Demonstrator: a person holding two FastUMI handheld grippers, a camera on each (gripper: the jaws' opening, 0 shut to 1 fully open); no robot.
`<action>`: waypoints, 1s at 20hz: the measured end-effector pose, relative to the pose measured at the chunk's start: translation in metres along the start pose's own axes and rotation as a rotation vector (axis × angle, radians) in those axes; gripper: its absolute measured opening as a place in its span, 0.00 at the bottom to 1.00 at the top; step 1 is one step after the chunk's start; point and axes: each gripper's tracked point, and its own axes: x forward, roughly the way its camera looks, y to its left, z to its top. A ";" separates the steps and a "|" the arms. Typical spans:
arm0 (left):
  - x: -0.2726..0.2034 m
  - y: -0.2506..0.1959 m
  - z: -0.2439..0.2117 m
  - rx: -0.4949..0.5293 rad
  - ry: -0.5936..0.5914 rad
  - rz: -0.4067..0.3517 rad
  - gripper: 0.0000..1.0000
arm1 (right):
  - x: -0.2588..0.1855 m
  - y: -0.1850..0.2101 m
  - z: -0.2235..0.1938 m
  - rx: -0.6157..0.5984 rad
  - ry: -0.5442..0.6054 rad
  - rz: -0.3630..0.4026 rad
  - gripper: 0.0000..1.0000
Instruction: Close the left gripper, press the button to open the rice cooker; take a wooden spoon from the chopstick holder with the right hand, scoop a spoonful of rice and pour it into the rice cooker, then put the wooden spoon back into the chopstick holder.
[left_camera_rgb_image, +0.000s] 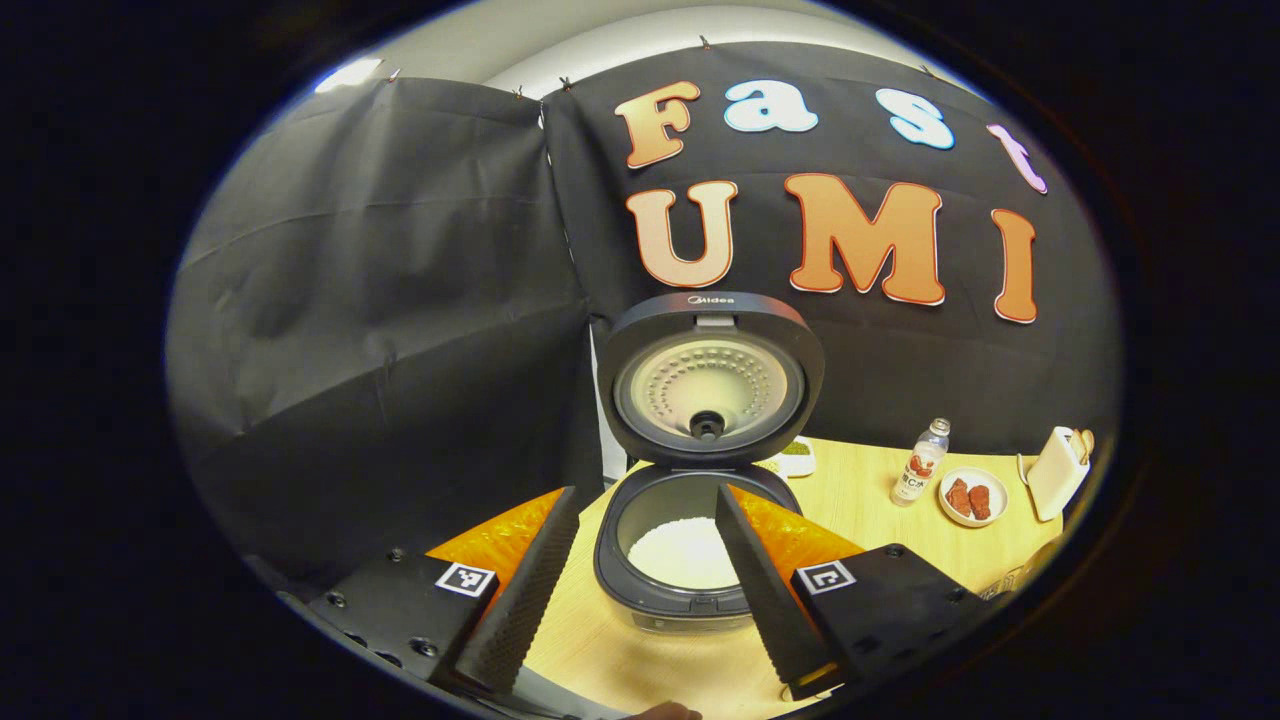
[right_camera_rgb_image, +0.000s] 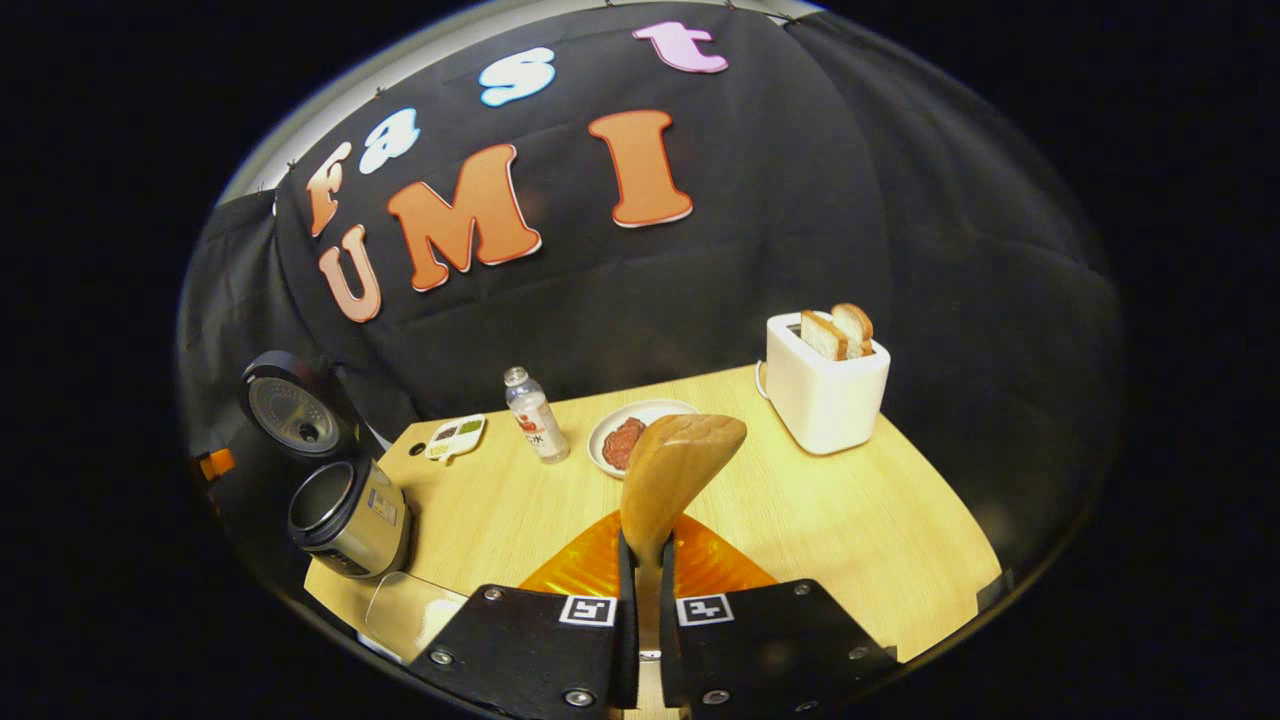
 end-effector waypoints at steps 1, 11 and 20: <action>0.001 -0.001 0.002 0.003 -0.004 0.000 0.92 | 0.005 -0.001 -0.007 0.005 0.012 0.002 0.08; 0.014 0.010 0.066 0.001 -0.075 0.044 0.95 | 0.034 -0.014 -0.070 0.153 0.132 -0.006 0.13; 0.069 -0.010 0.157 -0.123 -0.095 -0.080 0.94 | 0.007 -0.037 -0.039 0.201 0.117 -0.069 0.51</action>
